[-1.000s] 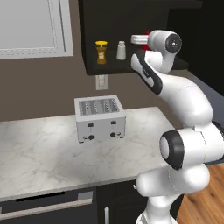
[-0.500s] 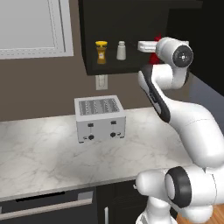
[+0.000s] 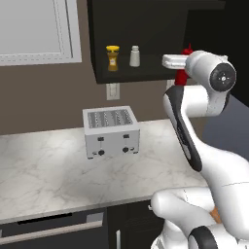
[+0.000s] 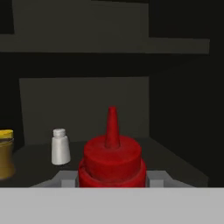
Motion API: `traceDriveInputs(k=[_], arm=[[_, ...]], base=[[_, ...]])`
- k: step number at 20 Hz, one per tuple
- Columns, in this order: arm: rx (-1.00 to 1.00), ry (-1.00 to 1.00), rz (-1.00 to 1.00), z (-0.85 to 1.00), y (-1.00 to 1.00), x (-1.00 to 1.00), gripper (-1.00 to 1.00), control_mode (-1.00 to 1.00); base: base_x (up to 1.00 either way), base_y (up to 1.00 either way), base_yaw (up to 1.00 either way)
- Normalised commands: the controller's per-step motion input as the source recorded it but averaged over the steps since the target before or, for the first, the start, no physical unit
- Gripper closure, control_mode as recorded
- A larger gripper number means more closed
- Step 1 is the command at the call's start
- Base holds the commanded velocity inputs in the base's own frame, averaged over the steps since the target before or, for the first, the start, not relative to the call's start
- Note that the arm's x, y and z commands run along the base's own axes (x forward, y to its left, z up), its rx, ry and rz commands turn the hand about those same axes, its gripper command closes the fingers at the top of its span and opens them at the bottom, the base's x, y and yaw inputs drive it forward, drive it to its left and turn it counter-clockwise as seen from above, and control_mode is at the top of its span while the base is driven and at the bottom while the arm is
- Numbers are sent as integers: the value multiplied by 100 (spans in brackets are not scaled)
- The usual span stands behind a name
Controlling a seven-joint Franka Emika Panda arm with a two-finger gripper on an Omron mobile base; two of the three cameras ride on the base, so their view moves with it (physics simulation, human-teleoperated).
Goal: Collect the turmeric, ketchup, and shaker from the cabinet and place them next to the stove.
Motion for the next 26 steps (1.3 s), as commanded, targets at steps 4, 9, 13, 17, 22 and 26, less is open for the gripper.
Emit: traceDriveInputs(k=[4,9,13,17,22,26], arm=[[0,0,0,0,0,-80,100,-100],[-2,0,0,0,7,-68,100,-100],[-2,0,0,-2,11,-56,100,-100],[0,0,0,0,2,-38,100,-100],[0,0,0,0,6,-21,100,-100],[0,0,0,-1,3,-8,100,100]], base=[[0,0,0],[0,0,0],[0,0,0],[0,0,0],[0,0,0],[-42,14,0]])
